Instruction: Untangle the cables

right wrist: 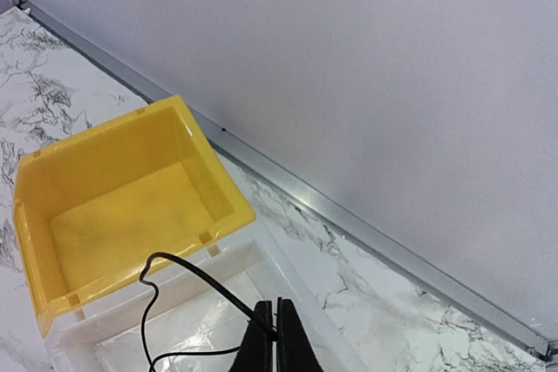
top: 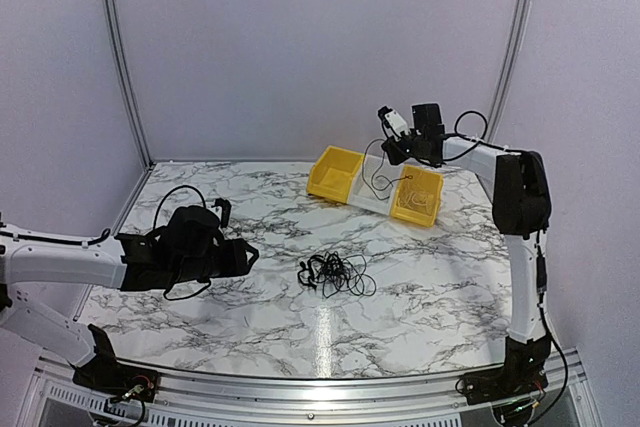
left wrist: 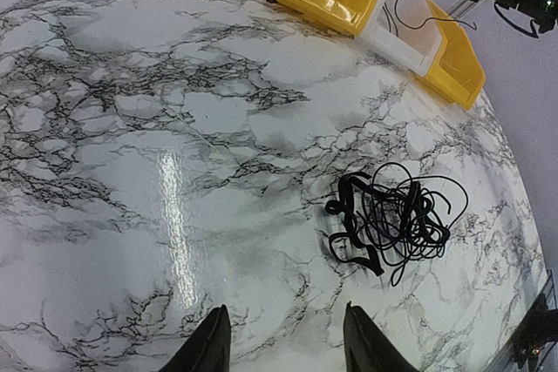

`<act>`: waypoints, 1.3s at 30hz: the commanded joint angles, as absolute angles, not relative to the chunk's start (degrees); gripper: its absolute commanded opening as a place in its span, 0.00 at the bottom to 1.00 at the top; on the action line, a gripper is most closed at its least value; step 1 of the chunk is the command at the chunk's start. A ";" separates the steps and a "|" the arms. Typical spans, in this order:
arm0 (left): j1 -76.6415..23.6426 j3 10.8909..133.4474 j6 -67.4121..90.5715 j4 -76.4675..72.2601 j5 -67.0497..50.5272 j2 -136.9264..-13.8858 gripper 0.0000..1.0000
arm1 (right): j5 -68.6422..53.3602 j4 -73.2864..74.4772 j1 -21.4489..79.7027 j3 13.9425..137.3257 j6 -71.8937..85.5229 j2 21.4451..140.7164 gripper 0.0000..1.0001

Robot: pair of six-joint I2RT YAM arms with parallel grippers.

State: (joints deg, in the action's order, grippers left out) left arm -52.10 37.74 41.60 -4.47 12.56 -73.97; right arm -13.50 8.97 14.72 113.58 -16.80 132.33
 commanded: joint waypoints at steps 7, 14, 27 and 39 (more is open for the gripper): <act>-52.38 36.30 41.33 -10.34 11.98 -76.81 0.47 | -10.79 12.74 14.58 103.84 -20.13 123.40 0.00; -52.41 36.88 40.63 -10.46 10.86 -77.99 0.47 | -10.80 14.50 16.20 105.47 -23.79 126.37 0.00; -52.41 36.62 41.47 -9.41 11.84 -76.36 0.47 | -5.90 13.67 18.46 106.66 -26.85 130.55 0.00; -52.49 38.67 39.46 -11.50 9.65 -81.15 0.47 | -6.40 16.11 18.28 102.39 -28.65 122.02 0.17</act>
State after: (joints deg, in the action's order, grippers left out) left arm -52.23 37.15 41.12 -9.98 10.68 -79.40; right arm -7.01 14.74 18.37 103.68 -26.83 128.20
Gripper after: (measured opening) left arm 0.471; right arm 0.047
